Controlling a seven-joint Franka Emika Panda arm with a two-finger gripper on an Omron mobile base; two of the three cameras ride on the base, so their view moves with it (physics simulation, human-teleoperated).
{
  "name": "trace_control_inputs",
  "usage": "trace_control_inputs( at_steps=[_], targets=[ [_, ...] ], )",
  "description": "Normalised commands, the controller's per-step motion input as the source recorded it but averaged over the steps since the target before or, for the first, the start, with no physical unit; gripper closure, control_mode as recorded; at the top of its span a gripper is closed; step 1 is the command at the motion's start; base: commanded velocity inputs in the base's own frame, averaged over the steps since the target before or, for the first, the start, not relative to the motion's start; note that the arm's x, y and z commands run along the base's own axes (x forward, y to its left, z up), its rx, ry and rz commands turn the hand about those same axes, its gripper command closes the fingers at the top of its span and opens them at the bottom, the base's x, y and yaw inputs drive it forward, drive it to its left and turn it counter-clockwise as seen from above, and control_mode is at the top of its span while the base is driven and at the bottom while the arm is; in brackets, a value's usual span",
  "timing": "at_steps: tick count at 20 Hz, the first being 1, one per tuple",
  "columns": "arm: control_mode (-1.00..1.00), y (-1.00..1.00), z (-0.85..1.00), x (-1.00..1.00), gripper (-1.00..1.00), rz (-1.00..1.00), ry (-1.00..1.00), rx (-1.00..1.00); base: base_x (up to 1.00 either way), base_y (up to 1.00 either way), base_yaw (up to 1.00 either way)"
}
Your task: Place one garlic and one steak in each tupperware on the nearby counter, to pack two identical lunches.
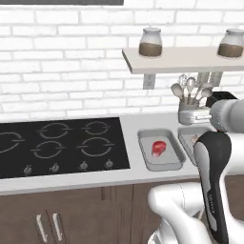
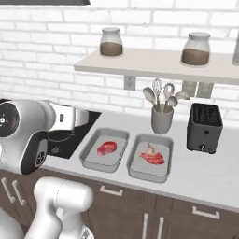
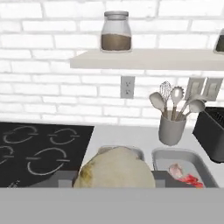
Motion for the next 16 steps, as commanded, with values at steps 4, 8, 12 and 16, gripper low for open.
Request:
trace_control_inputs(
  at_steps=[4, 8, 12, 16],
  targets=[
    [1.00, 0.00, 0.00, 0.00, 1.00, 0.00, 0.00, 0.00, 0.63, 0.56, -0.55],
    [-1.00, -0.08, -0.16, 0.12, 1.00, -0.15, 0.15, -0.02, 0.09, 0.03, -0.19],
    [-1.00, -0.30, -0.59, 0.27, 1.00, -0.17, 0.42, 0.00, 0.00, 0.00, 0.00],
    [-1.00, 0.00, -0.96, 0.23, 1.00, -0.06, 0.47, 0.00, 0.00, 0.00, 0.00]
  ],
)
